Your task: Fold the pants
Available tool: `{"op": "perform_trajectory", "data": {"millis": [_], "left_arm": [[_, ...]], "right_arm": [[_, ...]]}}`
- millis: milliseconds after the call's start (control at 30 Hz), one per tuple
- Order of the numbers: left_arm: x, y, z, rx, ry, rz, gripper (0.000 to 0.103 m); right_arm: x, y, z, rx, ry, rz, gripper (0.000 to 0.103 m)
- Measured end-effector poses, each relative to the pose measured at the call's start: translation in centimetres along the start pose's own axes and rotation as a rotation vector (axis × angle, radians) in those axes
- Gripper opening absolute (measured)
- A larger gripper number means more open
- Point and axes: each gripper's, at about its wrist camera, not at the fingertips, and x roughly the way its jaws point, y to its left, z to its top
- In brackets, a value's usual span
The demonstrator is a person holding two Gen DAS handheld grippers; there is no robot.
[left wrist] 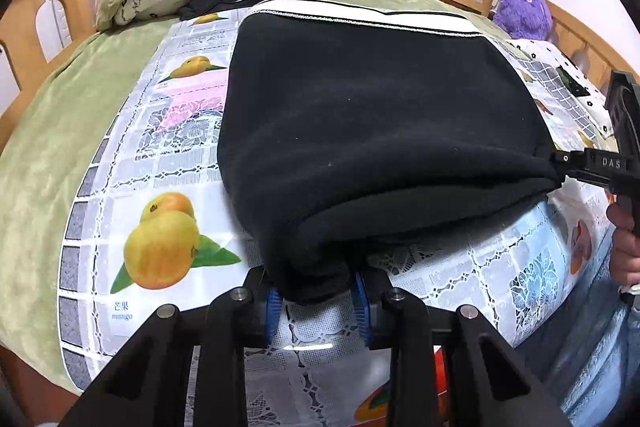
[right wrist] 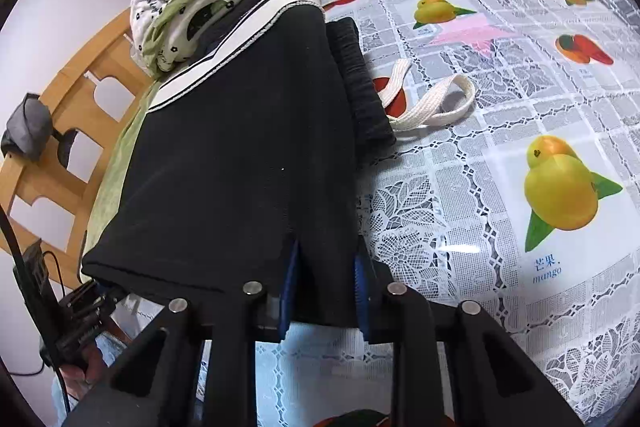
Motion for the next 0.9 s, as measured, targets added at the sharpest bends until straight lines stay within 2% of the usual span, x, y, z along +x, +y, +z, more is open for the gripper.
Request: {"op": "perform_trajectory", "data": {"millis": [133,200,333,567,700,767,833,900], "left_arm": [[0.0,-0.2,-0.1,-0.026,-0.002,-0.004,0.029],[0.1,-0.1,-0.3,-0.050,0.008,-0.013,0.034],[0.0,0.9,-0.2,-0.087,0.009,-0.057,0.036],[-0.7,2.0,-1.3,-0.155,-0.017,-0.110,0.038],[-0.6,1.3,-1.1,-0.129,-0.028,-0.078,0.038],[-0.8,1.1,-0.7,-0.122,-0.048,-0.061,0.038],[-0.8,1.1,-0.2,-0.131,-0.068,-0.063,0.035],[-0.9,1.1,0.5,-0.140,-0.096,-0.073,0.021]], "right_arm": [[0.0,0.7,-0.2,-0.032,-0.012,-0.037,0.024],[0.0,0.6,-0.3,-0.016,-0.018,-0.031,0.025],[-0.1,0.4,-0.6,0.028,-0.041,-0.026,0.027],[-0.5,2.0,-0.9,-0.018,-0.071,-0.109,0.030],[-0.5,1.3,-0.4,0.013,-0.029,-0.055,0.038],[-0.5,0.7,-0.4,0.043,-0.015,-0.019,0.038],[-0.3,0.3,-0.3,0.059,-0.011,-0.005,0.034],[-0.1,0.3,-0.4,0.053,-0.026,-0.019,0.021]]}}
